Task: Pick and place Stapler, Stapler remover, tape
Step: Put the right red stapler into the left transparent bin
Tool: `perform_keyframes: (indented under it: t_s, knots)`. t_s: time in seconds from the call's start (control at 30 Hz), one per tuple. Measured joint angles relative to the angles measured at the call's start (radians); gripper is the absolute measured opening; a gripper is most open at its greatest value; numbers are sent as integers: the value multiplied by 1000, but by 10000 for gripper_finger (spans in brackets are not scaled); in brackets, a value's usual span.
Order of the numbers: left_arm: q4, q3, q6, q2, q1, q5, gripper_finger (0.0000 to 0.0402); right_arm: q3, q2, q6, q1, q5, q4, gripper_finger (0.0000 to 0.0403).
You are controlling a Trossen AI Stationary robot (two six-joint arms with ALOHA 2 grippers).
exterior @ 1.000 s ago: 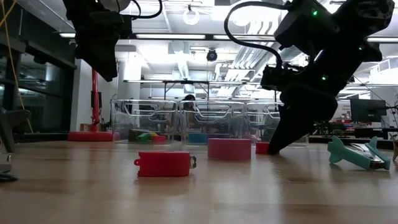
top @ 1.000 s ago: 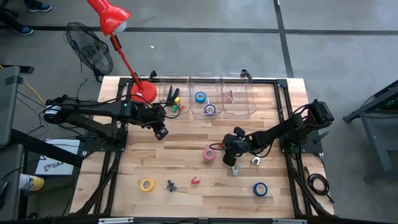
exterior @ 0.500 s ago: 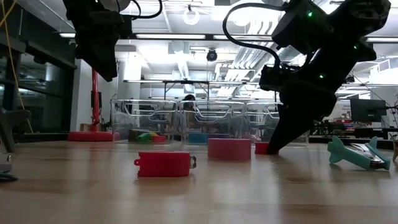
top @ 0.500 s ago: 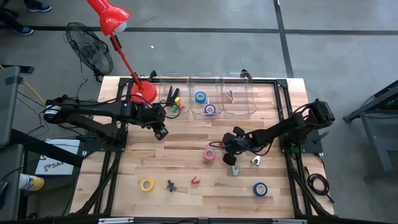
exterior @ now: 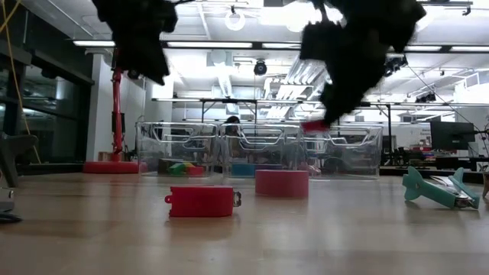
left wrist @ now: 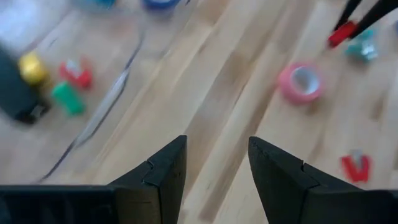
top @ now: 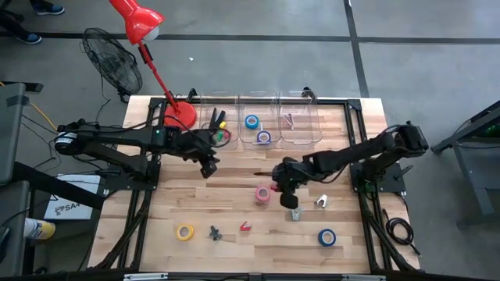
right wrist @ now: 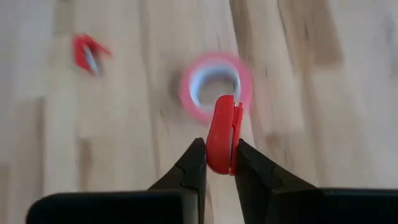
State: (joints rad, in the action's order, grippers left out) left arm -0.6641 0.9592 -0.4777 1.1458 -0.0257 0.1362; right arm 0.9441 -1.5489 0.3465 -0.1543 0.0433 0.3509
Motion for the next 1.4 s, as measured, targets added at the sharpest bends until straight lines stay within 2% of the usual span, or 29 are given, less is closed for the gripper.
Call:
perform_keyframes:
  t_s: [0.2,0.53,0.67,0.87,1.4]
  knots:
    - [166,0,91,0,0,-64,168,180,1,-110,34,-61,23,48]
    - [363,0,186,0,0,-192,168,381,4,-255,77,-64,34,48]
    - [439,0,197,0,0,-235,168,412,4,-292,78,-66,34,48]
    - [512,0,197,0,0,-237,168,417,4,-307,78,-71,27,48]
    - [544,0,223,0,0,-238,168,417,4,-322,112,-84,-68,48]
